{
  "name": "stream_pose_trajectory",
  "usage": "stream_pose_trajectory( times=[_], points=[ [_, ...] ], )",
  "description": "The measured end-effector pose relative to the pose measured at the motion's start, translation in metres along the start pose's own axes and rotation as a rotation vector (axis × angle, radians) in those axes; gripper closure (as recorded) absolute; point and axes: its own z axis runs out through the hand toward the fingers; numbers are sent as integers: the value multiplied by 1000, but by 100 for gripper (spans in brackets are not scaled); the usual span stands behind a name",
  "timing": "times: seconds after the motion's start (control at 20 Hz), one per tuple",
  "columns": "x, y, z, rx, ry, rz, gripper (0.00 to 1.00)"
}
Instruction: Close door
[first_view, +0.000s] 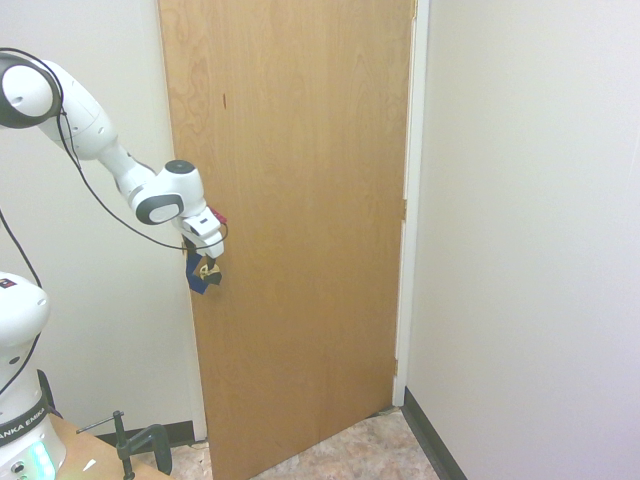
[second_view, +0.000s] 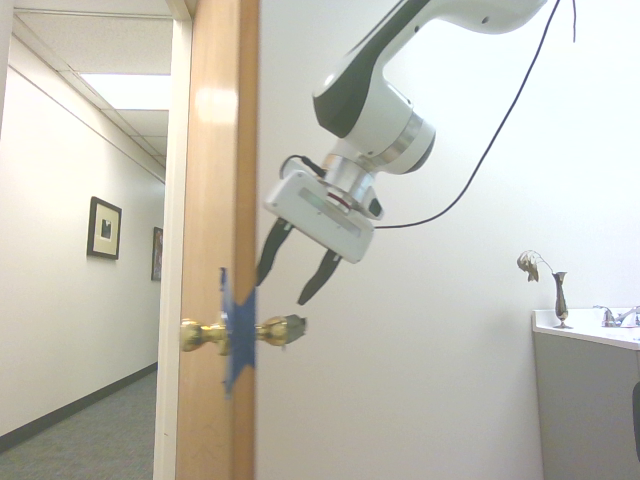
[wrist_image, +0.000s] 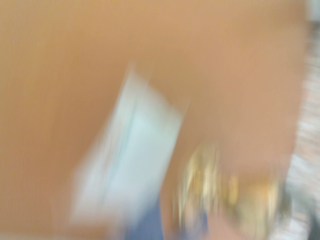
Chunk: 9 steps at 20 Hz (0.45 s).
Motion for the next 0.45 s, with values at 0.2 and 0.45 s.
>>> stream_pose_trajectory(
  times=[0.2,0.45],
  points=[
    [-31,-50,41,-42,22,-71,0],
    [-17,-24,0,-117,21,-64,0]
  ],
)
